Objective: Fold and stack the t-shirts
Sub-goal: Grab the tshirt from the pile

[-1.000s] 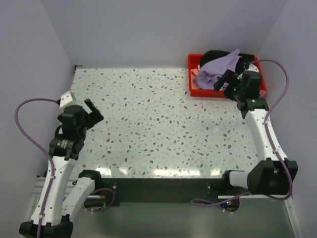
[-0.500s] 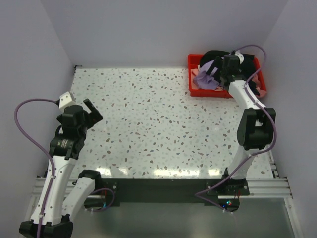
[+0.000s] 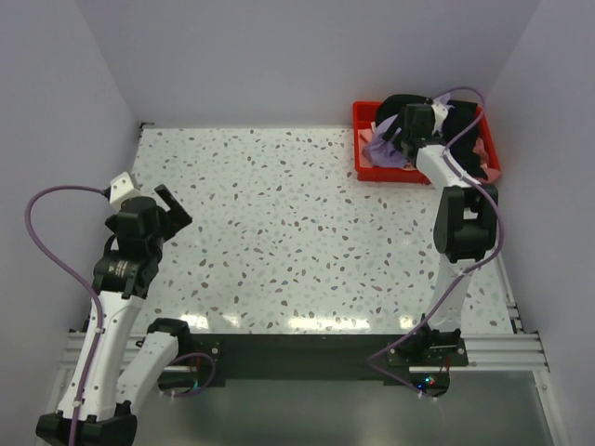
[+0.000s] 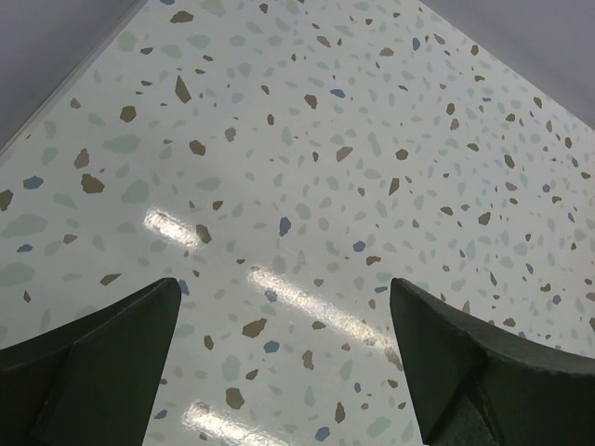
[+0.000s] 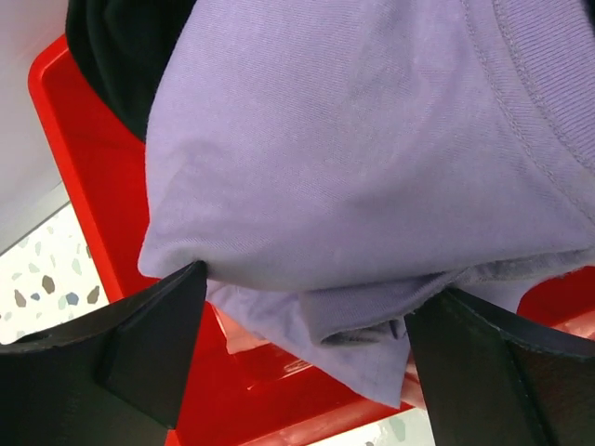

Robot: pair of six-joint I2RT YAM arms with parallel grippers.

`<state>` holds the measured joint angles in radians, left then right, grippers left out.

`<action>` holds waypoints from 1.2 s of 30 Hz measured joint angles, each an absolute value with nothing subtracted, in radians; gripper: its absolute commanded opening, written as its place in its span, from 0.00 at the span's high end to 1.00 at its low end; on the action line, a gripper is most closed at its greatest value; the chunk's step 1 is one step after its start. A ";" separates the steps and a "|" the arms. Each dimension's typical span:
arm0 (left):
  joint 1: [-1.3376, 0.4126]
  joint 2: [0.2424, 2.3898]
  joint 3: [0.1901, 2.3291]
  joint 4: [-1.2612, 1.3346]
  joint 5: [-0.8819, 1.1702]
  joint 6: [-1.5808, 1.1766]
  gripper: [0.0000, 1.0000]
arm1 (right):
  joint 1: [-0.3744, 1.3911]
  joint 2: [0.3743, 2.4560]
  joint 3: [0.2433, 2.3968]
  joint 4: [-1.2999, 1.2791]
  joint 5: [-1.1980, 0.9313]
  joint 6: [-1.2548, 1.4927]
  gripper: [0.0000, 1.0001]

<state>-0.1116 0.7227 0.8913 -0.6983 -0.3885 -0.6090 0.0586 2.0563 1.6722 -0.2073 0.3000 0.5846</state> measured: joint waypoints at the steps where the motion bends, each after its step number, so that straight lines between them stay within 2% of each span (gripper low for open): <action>1: -0.112 0.724 0.891 -0.698 -0.389 -0.609 0.00 | 0.059 2.061 1.673 -0.202 0.301 0.587 0.18; 2: -0.112 0.727 0.891 -0.698 -0.390 -0.609 0.00 | 0.059 2.064 1.673 -0.198 0.302 0.589 0.24; 4: -0.112 0.732 0.891 -0.698 -0.389 -0.609 0.00 | 0.059 2.069 1.673 -0.184 0.302 0.595 0.30; 7: -0.112 0.742 0.891 -0.698 -0.389 -0.609 0.00 | 0.059 2.075 1.683 -0.177 0.300 0.595 0.50; 8: -0.112 0.743 0.891 -0.699 -0.390 -0.609 0.00 | 0.059 2.078 1.689 -0.176 0.301 0.597 0.61; 10: -0.112 0.743 0.891 -0.699 -0.390 -0.609 0.00 | 0.059 2.080 1.703 -0.170 0.299 0.591 0.71; 11: -0.112 0.742 0.891 -0.699 -0.391 -0.609 0.00 | 0.059 2.080 1.708 -0.168 0.299 0.591 0.81; 13: -0.112 0.741 0.891 -0.699 -0.393 -0.609 0.00 | 0.059 2.080 1.721 -0.161 0.297 0.579 0.90; 14: -0.112 0.740 0.891 -0.699 -0.393 -0.609 0.00 | 0.059 2.080 1.727 -0.159 0.295 0.575 1.00; 25: -0.112 0.735 0.891 -0.699 -0.385 -0.609 0.00 | 0.059 2.014 1.745 -0.175 0.266 0.476 1.00; 36: -0.112 0.706 0.891 -0.698 -0.351 -0.609 0.00 | 0.065 1.652 1.772 -0.221 0.182 0.360 1.00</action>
